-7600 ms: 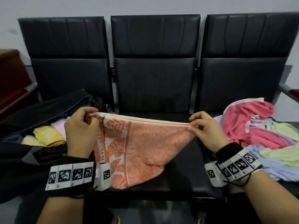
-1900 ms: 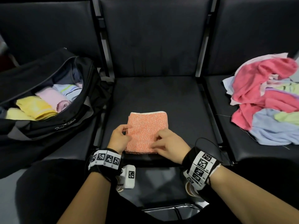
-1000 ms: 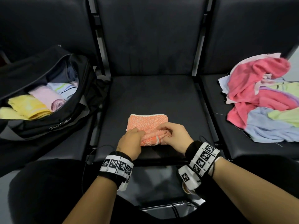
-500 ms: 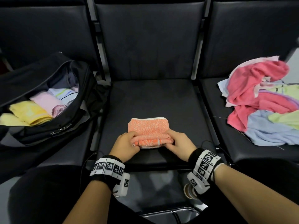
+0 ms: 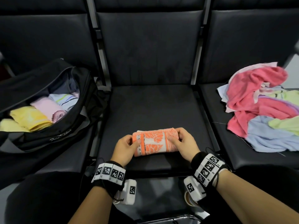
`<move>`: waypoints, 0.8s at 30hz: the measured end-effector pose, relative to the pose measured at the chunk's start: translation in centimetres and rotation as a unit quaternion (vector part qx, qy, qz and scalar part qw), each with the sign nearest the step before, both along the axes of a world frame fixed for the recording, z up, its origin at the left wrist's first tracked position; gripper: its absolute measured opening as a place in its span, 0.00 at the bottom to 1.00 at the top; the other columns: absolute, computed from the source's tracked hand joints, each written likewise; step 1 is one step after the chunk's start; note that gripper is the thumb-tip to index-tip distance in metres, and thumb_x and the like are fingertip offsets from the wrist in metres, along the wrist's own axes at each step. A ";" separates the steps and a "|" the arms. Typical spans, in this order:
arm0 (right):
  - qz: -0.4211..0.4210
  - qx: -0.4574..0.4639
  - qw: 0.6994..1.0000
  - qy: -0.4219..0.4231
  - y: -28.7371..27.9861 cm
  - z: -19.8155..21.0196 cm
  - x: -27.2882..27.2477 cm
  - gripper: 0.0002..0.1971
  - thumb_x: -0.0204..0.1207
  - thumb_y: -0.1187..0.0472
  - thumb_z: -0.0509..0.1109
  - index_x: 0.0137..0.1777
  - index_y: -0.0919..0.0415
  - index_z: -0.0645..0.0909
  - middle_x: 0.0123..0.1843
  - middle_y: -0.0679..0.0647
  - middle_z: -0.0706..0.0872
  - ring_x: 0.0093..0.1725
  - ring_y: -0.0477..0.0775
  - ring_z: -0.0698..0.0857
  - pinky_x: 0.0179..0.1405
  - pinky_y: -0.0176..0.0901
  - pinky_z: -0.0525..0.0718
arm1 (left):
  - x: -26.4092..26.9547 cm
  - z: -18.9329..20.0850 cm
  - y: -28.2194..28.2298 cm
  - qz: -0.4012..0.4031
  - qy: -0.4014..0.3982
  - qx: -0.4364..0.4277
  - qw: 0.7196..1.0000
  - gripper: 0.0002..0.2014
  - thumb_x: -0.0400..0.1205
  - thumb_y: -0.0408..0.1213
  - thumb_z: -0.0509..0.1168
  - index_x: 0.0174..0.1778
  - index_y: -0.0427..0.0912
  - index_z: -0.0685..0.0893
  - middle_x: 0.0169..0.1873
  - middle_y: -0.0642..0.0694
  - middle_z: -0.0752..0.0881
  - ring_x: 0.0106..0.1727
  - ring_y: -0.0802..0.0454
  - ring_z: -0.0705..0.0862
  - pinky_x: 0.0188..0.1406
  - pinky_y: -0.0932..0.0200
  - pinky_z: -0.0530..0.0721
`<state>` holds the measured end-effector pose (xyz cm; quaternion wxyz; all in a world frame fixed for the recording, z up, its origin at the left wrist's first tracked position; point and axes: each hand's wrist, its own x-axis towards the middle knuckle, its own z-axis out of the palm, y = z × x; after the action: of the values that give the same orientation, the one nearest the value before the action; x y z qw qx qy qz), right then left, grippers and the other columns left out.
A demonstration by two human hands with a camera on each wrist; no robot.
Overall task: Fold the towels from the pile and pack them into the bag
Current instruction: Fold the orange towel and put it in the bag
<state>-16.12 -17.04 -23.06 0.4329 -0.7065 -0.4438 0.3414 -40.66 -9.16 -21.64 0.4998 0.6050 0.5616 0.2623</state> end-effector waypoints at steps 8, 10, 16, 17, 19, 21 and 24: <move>-0.039 -0.072 0.995 -0.060 0.3 -0.7 -0.3 0.08 0.73 0.51 0.78 0.45 0.45 0.80 0.42 0.40 0.87 0.41 0.34 0.84 0.34 0.23 0.74 | 0.8 -0.9 -0.1 0.029 0.091 0.024 0.995 0.07 0.81 0.44 0.72 0.44 0.44 0.90 0.38 0.50 0.90 0.44 0.50 0.89 0.45 0.53 0.87; -0.039 -0.097 0.993 -0.062 0.5 -0.8 -0.1 0.12 0.72 0.49 0.78 0.51 0.47 0.80 0.44 0.40 0.86 0.44 0.37 0.83 0.36 0.25 0.73 | 0.8 -1.1 -0.1 0.026 0.113 0.030 0.993 0.09 0.80 0.46 0.73 0.44 0.44 0.90 0.37 0.51 0.90 0.43 0.51 0.88 0.45 0.54 0.86; 0.033 -0.152 0.986 -0.055 1.4 -0.4 0.5 0.26 0.75 0.52 0.77 0.73 0.53 0.79 0.62 0.48 0.85 0.62 0.51 0.84 0.60 0.39 0.78 | 0.7 -1.4 -0.1 0.049 0.115 -0.014 0.992 0.08 0.76 0.44 0.76 0.42 0.49 0.84 0.38 0.51 0.87 0.43 0.52 0.86 0.46 0.54 0.86; 0.042 -0.154 0.986 -0.046 1.6 -0.2 0.5 0.23 0.75 0.53 0.78 0.70 0.54 0.81 0.61 0.48 0.87 0.61 0.51 0.85 0.60 0.41 0.79 | 0.7 -1.3 -0.1 0.049 0.114 -0.013 0.992 0.08 0.76 0.44 0.76 0.42 0.50 0.82 0.37 0.51 0.86 0.42 0.52 0.85 0.45 0.54 0.85; 0.045 -0.159 0.986 -0.029 1.7 0.2 0.6 0.17 0.74 0.54 0.79 0.61 0.54 0.84 0.54 0.49 0.89 0.55 0.52 0.88 0.57 0.44 0.83 | 0.7 -1.2 -0.4 0.044 0.116 -0.003 0.992 0.09 0.77 0.42 0.75 0.42 0.51 0.80 0.36 0.52 0.84 0.40 0.52 0.84 0.42 0.55 0.83; 0.046 -0.161 0.985 -0.027 1.6 0.4 0.5 0.12 0.74 0.54 0.79 0.55 0.55 0.85 0.49 0.50 0.89 0.50 0.51 0.87 0.53 0.45 0.84 | 0.8 -1.1 -0.8 0.031 0.114 0.011 0.993 0.08 0.79 0.40 0.72 0.46 0.52 0.78 0.36 0.52 0.82 0.40 0.51 0.83 0.45 0.52 0.84; 0.051 -0.152 0.987 -0.032 1.1 0.4 0.2 0.09 0.73 0.55 0.80 0.48 0.54 0.83 0.43 0.49 0.88 0.42 0.47 0.85 0.42 0.39 0.82 | 0.8 -0.7 -1.2 0.004 0.126 0.024 0.992 0.10 0.82 0.39 0.67 0.56 0.55 0.77 0.43 0.48 0.82 0.48 0.46 0.84 0.52 0.48 0.85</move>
<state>-15.94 -15.99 -22.69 0.2884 -0.7511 -0.4360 0.4032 -39.86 -10.38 -22.33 0.4091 0.6432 0.6158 0.1994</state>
